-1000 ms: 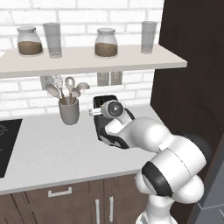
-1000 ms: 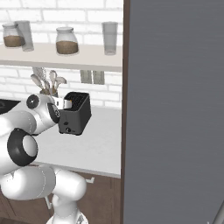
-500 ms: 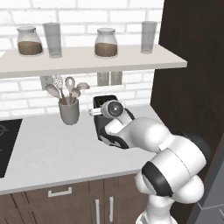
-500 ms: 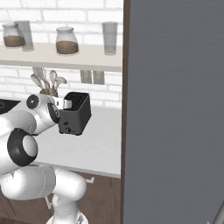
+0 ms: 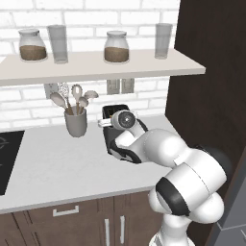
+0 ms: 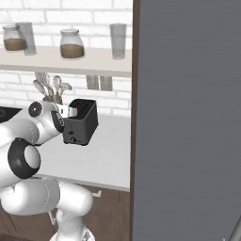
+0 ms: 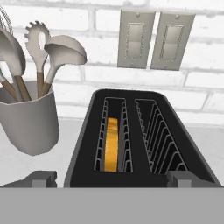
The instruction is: Start the toaster. Once the lever pops up, take the bread to the plate on the dining counter.
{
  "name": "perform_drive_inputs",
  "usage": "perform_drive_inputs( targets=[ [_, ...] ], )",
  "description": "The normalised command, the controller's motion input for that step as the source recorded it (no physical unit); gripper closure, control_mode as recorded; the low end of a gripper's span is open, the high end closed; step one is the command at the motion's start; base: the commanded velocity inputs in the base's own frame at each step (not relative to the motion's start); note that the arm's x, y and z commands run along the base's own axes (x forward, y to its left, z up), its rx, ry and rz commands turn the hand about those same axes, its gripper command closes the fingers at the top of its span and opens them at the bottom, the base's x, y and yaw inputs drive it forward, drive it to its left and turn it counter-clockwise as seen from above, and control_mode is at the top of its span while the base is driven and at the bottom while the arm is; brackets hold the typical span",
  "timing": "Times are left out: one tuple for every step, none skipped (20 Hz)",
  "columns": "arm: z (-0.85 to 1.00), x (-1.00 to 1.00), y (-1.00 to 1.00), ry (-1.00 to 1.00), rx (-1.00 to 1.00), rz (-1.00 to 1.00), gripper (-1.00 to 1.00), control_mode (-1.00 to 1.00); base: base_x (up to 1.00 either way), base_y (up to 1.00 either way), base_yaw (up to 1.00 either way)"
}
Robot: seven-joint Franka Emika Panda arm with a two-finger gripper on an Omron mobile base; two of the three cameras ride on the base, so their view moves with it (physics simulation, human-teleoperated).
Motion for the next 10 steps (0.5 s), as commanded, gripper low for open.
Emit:
perform_drive_inputs(
  targets=[
    [0.00, 0.00, 0.00, 0.00, 0.00, 0.00, -1.00, -1.00, 0.00, 0.00, 0.00],
    [0.00, 0.00, 0.00, 0.00, 0.00, 0.00, -1.00, -1.00, 0.00, 0.00, 0.00],
    [0.00, 0.00, 0.00, 0.00, 0.00, 0.00, -1.00, -1.00, 0.00, 0.00, 0.00],
    [0.00, 0.00, 0.00, 0.00, 0.00, 0.00, -1.00, -1.00, 0.00, 0.00, 0.00],
    [0.00, 0.00, 0.00, 0.00, 0.00, 0.00, -1.00, -1.00, 0.00, 0.00, 0.00],
    [0.00, 0.00, 0.00, 0.00, 0.00, 0.00, -1.00, -1.00, 0.00, 0.00, 0.00],
    [0.00, 0.00, 0.00, 0.00, 0.00, 0.00, -1.00, -1.00, 0.00, 0.00, 0.00],
    [0.00, 0.00, 0.00, 0.00, 0.00, 0.00, -1.00, -1.00, 0.00, 0.00, 0.00],
    [0.00, 0.00, 0.00, 0.00, 0.00, 0.00, -1.00, -1.00, 0.00, 0.00, 0.00],
    [0.00, 0.00, 0.00, 0.00, 0.00, 0.00, -1.00, -1.00, 0.00, 0.00, 0.00]
  ],
)
